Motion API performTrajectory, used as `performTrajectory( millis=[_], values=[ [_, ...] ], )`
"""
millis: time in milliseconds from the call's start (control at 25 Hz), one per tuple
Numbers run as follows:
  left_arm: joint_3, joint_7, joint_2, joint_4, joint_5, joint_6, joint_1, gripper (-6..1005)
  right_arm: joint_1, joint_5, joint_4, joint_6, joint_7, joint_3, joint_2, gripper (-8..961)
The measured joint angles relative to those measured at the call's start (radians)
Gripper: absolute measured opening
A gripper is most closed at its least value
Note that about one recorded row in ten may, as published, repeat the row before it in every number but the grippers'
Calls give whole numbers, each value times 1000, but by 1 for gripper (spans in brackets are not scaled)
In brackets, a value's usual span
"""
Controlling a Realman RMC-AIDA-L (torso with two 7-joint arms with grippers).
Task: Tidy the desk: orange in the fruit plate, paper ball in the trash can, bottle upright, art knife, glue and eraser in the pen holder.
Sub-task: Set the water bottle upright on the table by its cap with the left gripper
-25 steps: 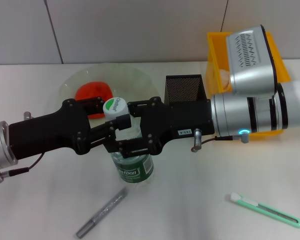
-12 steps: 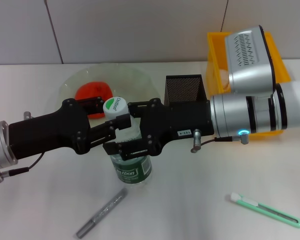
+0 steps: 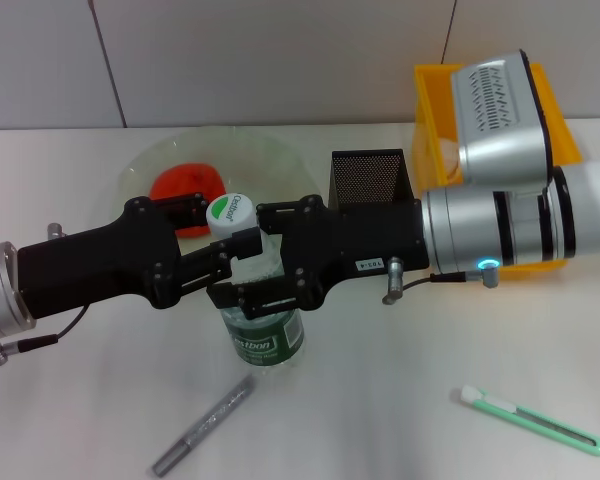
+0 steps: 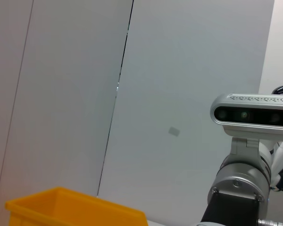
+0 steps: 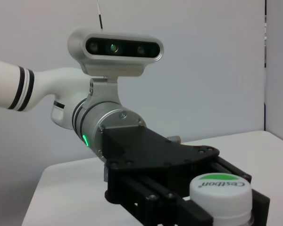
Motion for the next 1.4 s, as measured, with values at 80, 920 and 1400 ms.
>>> performTrajectory(
  millis=[80, 920, 1400],
  values=[
    [0, 0, 0, 0, 0, 0, 1, 444, 0, 0, -2, 0, 4, 0, 0, 765],
    [0, 0, 0, -2, 1, 0, 0, 444, -76, -112, -212, -25, 167, 2, -4, 766],
    [1, 0, 0, -3, 2, -1, 4, 443, -98, -159, -295, -54, 248, 2, -4, 766]
  ],
)
